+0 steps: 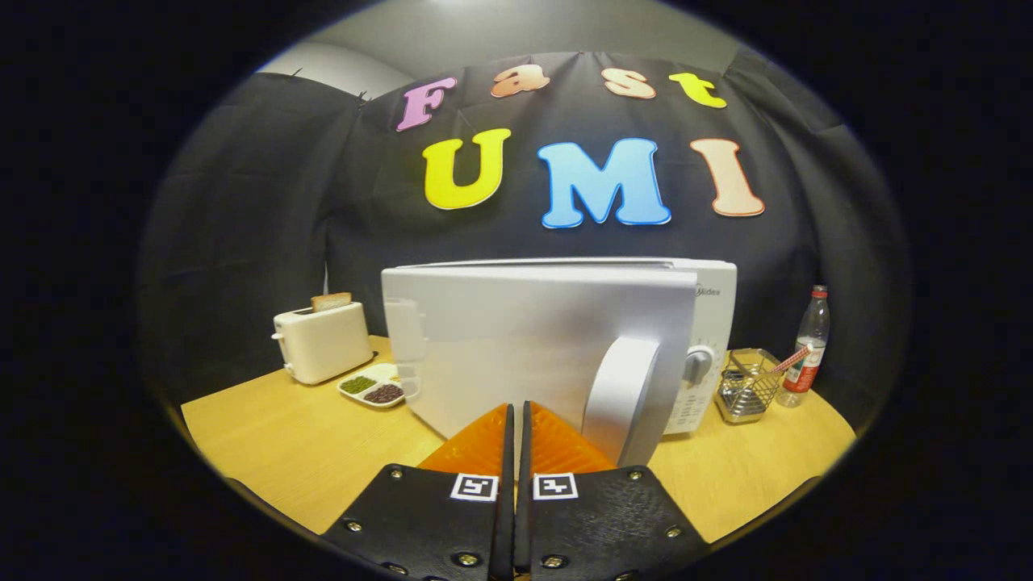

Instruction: Open the microwave, put the food inside, and close the microwave door.

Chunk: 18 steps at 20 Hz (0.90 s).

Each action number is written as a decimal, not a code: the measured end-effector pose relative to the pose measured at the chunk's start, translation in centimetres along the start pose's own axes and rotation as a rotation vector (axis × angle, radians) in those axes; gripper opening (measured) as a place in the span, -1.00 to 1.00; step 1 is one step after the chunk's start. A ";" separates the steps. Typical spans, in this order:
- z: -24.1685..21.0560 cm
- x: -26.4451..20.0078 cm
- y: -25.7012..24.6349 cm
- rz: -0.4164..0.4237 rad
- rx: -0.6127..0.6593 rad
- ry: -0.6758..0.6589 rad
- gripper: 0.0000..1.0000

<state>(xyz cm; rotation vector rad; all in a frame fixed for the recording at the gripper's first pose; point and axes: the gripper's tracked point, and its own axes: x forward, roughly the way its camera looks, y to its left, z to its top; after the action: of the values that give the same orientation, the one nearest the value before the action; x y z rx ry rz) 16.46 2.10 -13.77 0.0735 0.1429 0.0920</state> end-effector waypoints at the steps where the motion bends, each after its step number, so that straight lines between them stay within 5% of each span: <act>1: 0.4 0.8 -1.0 -0.024 -0.001 -0.008 -0.96; 10: 2.7 9.3 -5.5 -0.193 -0.078 -0.026 -0.96; 15: 2.9 9.5 -5.2 -0.234 -0.144 -0.050 -0.92; 18: 2.8 9.5 -5.2 -0.233 -0.079 -0.036 -0.92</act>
<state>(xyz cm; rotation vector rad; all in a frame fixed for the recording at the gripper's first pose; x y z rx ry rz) 26.70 -2.32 -12.73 -0.0202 0.1107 -0.1362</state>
